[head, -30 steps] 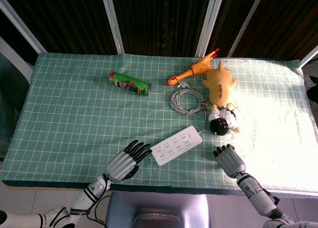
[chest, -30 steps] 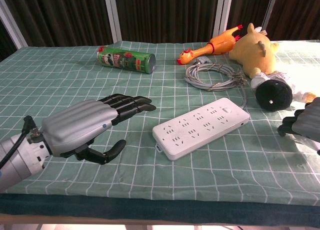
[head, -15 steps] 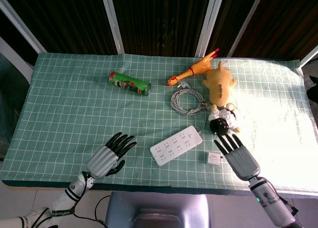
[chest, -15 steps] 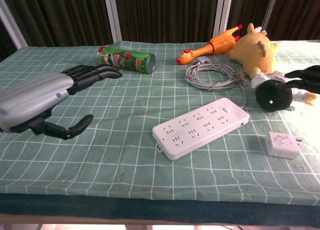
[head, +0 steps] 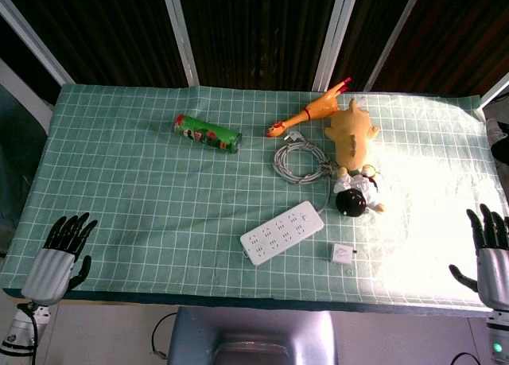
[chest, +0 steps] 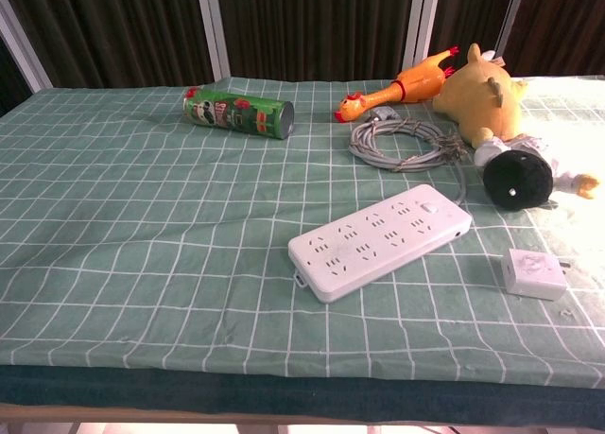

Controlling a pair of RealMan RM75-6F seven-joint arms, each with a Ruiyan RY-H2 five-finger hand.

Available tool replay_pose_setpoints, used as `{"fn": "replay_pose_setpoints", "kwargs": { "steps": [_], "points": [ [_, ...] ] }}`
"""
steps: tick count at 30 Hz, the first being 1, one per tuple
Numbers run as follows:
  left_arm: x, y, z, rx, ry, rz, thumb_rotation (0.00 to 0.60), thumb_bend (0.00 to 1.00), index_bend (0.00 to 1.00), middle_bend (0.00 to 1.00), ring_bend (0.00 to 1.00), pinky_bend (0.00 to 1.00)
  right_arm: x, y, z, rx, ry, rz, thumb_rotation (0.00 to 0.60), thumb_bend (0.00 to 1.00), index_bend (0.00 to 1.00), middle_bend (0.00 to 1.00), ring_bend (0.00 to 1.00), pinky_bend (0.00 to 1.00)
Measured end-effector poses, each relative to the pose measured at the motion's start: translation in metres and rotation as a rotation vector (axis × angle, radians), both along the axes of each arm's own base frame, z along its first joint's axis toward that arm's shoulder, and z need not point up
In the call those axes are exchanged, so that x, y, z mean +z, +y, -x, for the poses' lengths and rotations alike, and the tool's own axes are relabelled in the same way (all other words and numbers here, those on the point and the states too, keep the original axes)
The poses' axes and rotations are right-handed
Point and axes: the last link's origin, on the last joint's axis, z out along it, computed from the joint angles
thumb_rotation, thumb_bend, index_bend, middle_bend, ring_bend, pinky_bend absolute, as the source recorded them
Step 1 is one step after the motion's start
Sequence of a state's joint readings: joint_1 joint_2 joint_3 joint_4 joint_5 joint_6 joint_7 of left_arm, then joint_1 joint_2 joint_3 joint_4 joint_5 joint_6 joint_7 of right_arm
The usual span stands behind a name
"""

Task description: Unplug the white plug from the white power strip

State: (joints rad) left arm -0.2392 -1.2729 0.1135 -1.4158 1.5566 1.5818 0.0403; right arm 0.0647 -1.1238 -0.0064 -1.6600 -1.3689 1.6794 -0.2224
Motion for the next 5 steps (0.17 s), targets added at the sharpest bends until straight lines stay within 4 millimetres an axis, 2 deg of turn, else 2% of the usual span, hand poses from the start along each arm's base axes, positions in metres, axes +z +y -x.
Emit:
{"fn": "replay_pose_setpoints", "kwargs": {
  "steps": [5],
  "points": [
    [0.0051, 0.0054, 0.0047, 0.011, -0.031, 0.002, 0.600, 0.55, 0.00, 0.00, 0.00, 0.03, 0.0038, 0.0016, 0.0042, 0.014, -0.013, 0.000, 0.600, 0.22, 0.00, 0.00, 0.00, 0.00]
  ]
}}
